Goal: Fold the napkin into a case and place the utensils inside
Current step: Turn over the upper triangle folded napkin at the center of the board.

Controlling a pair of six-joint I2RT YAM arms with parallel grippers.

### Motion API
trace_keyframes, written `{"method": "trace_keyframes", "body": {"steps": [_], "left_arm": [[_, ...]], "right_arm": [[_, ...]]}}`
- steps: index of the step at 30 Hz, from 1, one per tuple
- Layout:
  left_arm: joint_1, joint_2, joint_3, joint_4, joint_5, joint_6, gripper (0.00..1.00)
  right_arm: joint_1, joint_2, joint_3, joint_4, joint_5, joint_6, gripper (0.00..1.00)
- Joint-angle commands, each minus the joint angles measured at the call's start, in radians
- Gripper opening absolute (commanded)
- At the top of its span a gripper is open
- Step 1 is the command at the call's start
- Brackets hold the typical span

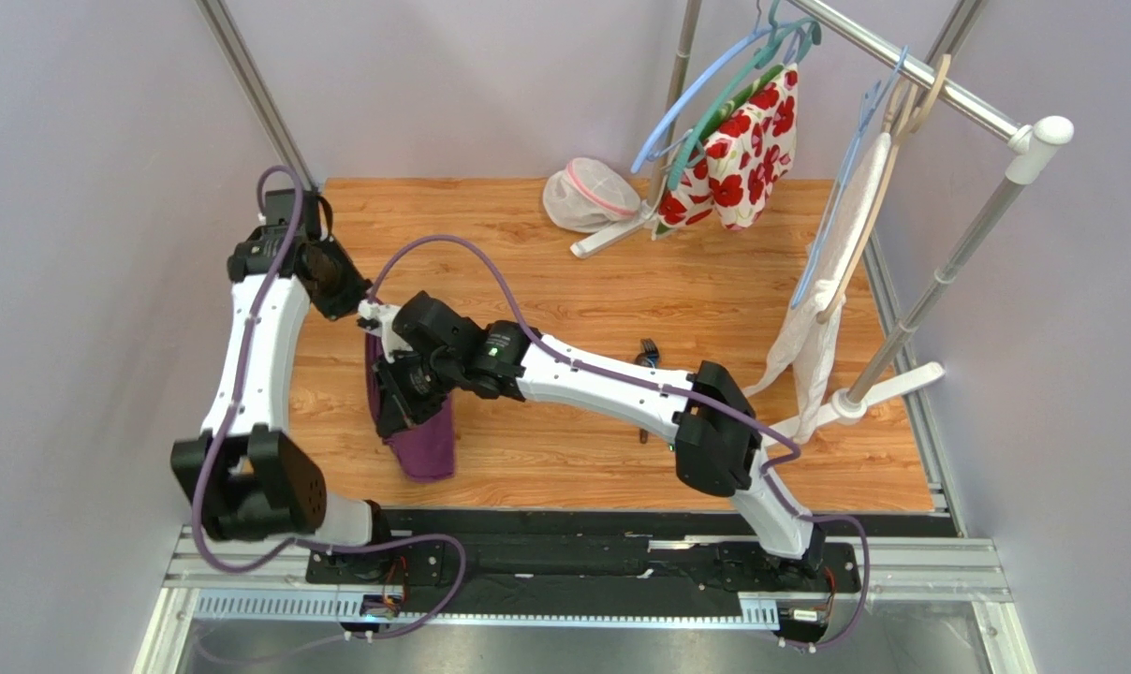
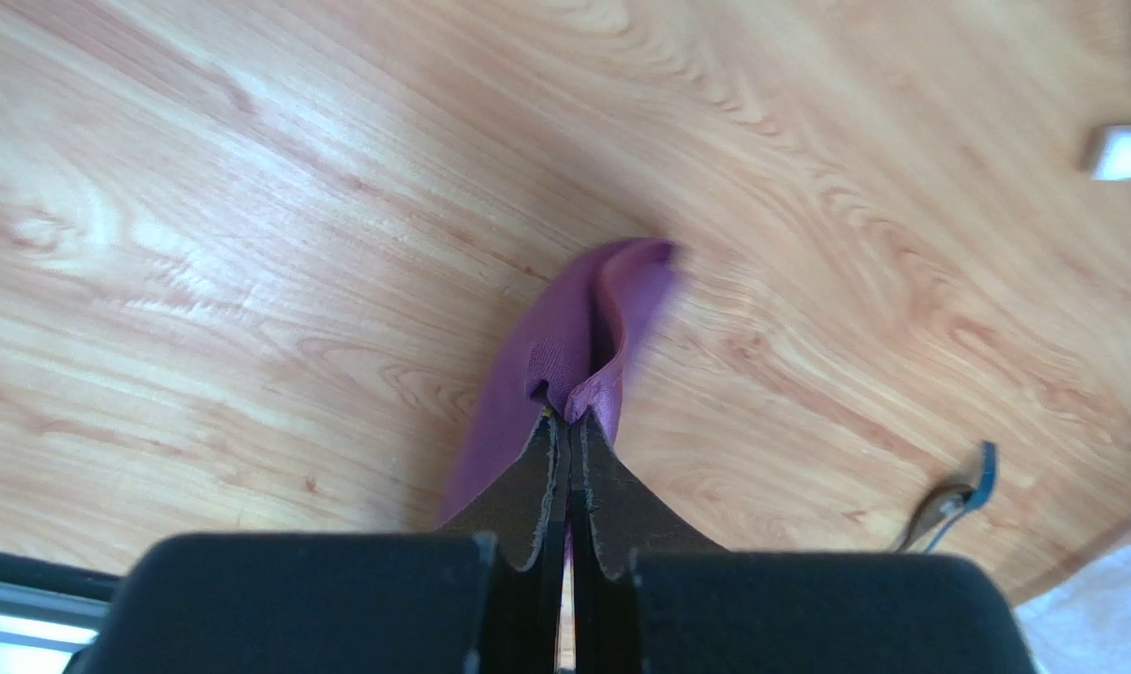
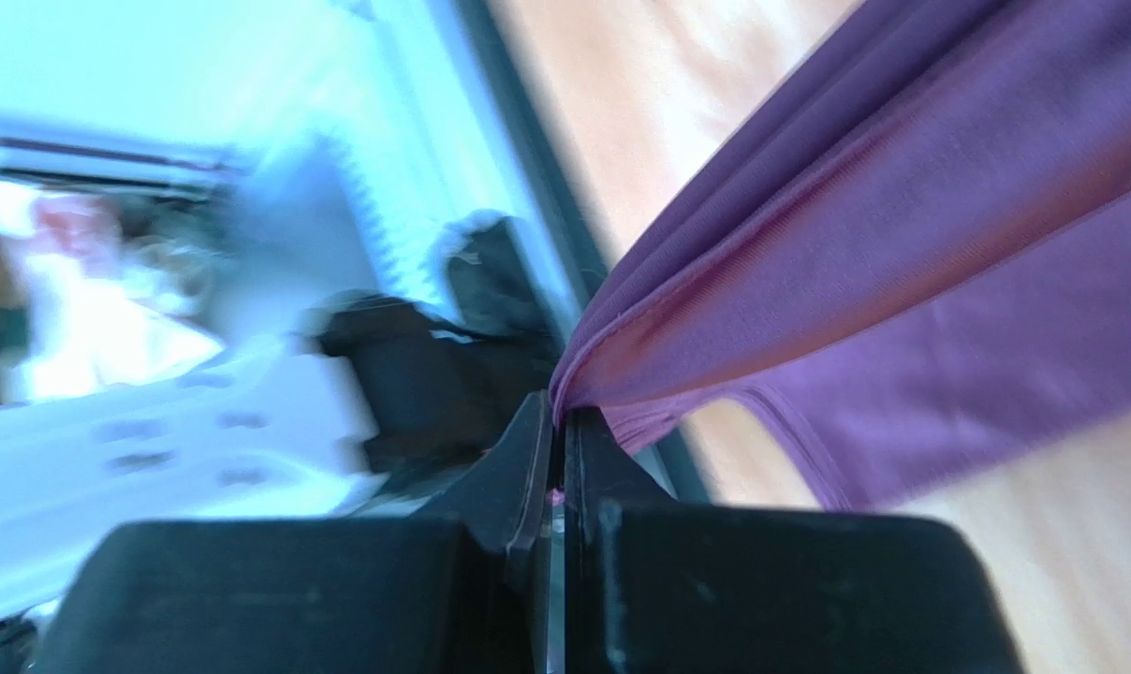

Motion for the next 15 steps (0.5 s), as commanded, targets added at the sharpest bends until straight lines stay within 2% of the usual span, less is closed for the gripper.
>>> {"method": "trace_keyframes", "body": {"steps": [1, 2, 4, 6, 7, 8, 11, 15], "left_arm": [[-0.008, -0.128, 0.057, 0.000, -0.037, 0.009, 0.00], [-0.011, -0.132, 0.070, 0.003, -0.029, 0.001, 0.00], [-0.032, -0.113, 0.102, 0.026, -0.026, -0.005, 0.00], [-0.093, -0.051, 0.125, 0.061, -0.036, -0.011, 0.00], [-0.115, -0.023, 0.134, 0.067, -0.028, -0.018, 0.00], [-0.167, 0.003, 0.140, 0.078, -0.032, -0.049, 0.00], [-0.285, 0.097, 0.126, 0.207, -0.054, -0.084, 0.00], [-0.389, 0.397, 0.306, 0.195, -0.055, -0.097, 0.00]], "right_arm": [[0.006, -0.153, -0.123, 0.290, -0.251, 0.167, 0.00], [-0.011, -0.176, -0.171, 0.383, -0.277, 0.203, 0.00], [-0.034, -0.224, -0.293, 0.462, -0.303, 0.236, 0.00], [-0.079, -0.238, -0.366, 0.550, -0.347, 0.301, 0.00], [-0.092, -0.250, -0.457, 0.594, -0.369, 0.328, 0.00], [-0.124, -0.259, -0.505, 0.705, -0.413, 0.361, 0.00], [-0.183, -0.322, -0.717, 0.824, -0.424, 0.415, 0.00], [-0.249, -0.345, -0.906, 0.857, -0.444, 0.350, 0.00]]}}
